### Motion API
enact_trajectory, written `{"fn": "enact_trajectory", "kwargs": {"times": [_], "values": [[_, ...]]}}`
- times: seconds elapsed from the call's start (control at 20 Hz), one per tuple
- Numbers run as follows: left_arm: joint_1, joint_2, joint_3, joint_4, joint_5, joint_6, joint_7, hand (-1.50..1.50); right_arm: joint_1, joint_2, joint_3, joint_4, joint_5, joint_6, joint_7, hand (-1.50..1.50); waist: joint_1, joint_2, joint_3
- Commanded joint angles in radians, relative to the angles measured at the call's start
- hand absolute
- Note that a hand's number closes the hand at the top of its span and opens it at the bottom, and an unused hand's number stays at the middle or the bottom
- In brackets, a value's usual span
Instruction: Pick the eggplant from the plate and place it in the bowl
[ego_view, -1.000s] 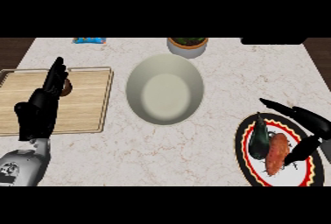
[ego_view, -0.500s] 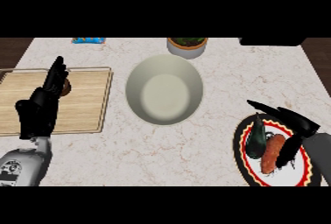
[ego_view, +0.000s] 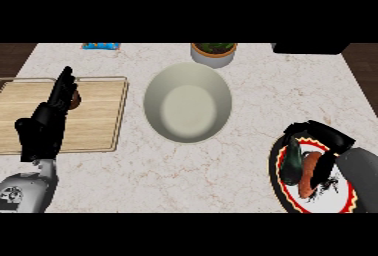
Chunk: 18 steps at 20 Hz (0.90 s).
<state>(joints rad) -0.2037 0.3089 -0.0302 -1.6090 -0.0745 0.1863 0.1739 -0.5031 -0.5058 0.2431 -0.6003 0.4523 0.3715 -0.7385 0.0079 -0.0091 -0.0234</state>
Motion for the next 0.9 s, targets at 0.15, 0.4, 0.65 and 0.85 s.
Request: {"fn": "enact_trajectory", "kwargs": {"times": [0.15,0.4,0.65,0.85], "values": [[-0.012,0.016,0.029,-0.011,0.011,-0.028,0.024,0.00,0.041,0.061,-0.025,-0.035,-0.026,-0.010,-0.043,1.50,-0.006,0.008,0.024],[-0.010,-0.014,0.019,0.000,-0.028,0.010,0.004,0.00,0.072,0.191,0.030,-0.172,0.013,-0.122,0.095,1.50,-0.026,-0.002,0.021],[-0.014,-0.015,-0.010,0.024,-0.020,-0.022,0.001,0.00,-0.039,0.491,0.227,-0.185,0.180,-0.235,0.333,1.50,0.055,-0.024,0.006],[-0.014,-0.034,-0.038,0.032,-0.024,-0.028,0.006,0.00,-0.075,0.500,0.316,-0.269,0.197,-0.277,0.520,1.50,0.068,-0.027,0.014]]}}
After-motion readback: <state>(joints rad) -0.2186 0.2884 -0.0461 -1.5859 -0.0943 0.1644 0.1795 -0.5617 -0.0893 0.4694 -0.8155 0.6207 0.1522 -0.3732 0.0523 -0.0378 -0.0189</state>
